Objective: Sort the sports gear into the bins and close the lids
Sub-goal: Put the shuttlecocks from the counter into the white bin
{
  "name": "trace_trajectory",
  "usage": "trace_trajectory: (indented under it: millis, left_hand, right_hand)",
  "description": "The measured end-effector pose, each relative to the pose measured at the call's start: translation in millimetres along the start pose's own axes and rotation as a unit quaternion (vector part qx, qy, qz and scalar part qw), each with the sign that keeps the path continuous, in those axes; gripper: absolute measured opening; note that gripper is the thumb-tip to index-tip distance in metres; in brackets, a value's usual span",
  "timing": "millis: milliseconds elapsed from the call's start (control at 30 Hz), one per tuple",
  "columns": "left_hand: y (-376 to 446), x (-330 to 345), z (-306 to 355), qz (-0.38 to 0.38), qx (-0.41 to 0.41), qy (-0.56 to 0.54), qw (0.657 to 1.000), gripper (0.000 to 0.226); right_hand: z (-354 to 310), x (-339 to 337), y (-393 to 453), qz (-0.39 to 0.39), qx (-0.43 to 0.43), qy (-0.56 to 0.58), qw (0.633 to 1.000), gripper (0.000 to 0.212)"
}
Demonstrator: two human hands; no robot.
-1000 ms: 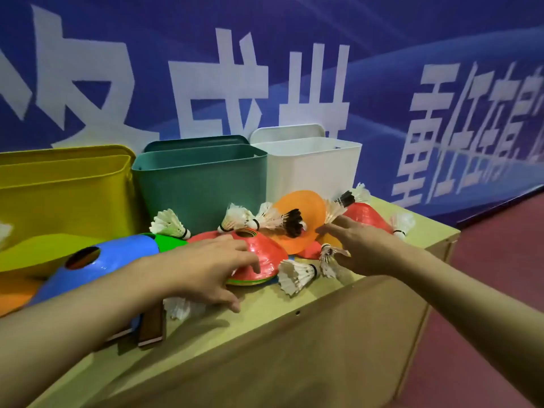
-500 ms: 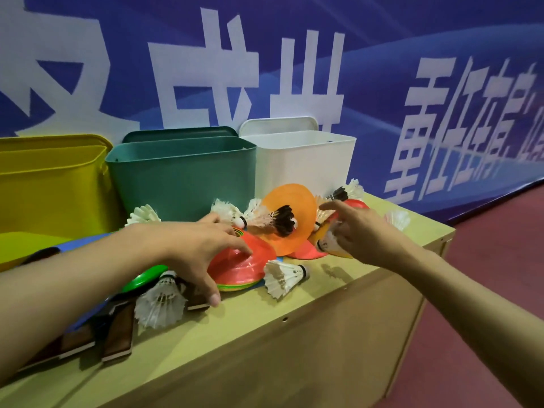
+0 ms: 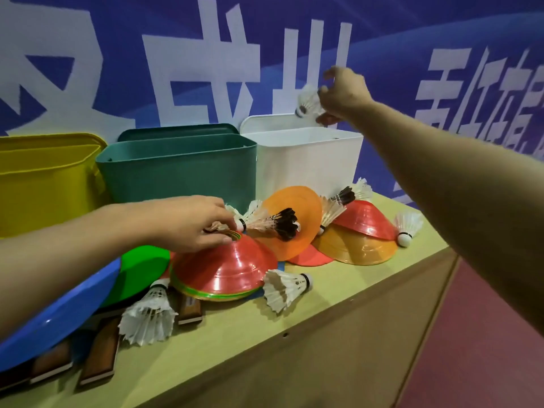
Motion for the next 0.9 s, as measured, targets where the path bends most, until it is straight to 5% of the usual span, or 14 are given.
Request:
trace_trajectory:
  millis: [167, 367, 433, 533, 733, 900]
  left_hand:
    - [17.6, -12.7, 13.4, 0.010, 0.003, -0.024, 1.000, 0.030]
    - [46.0, 2.6, 66.0, -0.027, 0.048, -0.101, 0.993, 0.046]
    - [55.8, 9.7, 87.1, -0.070, 0.062, -0.085, 0.992, 0.060]
    - [66.5, 23.7, 106.8, -0.153, 0.046, -0.039, 0.986, 0.069]
    - [74.8, 41.0, 118.8, -0.185, 0.000, 0.016, 0.983, 0.064]
    - [71.0, 39.8, 110.8, -0.180, 0.000, 0.006, 0.984, 0.053]
  right_hand:
    - [41.0, -0.9, -10.3, -0.015, -0.009, -0.051, 0.999, 0.023]
    - [137.6, -31.9, -96.4, -0.011, -0.048, -0.191, 0.980, 0.027]
    - [180.5, -40.2, -112.1, -0.048, -0.002, -0.275, 0.960, 0.029]
    - [232.1, -41.0, -129.1, -0.147, 0.126, -0.359, 0.913, 0.066]
    - [241.7, -34.1, -143.3, -0.237, 0.211, -0.232, 0.920, 0.062]
    - [214.2, -54.0, -104.1, -0.122, 0.171, -0.085, 0.974, 0.057]
Point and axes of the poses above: each hand's wrist, its own y-axis towards the middle knuckle, its own x-axis out of the palm, z = x × y, the point moved 5 cm from there along y, towards the middle knuckle, and after that the axes turned 5 degrees about z, right-handed, at the moved point
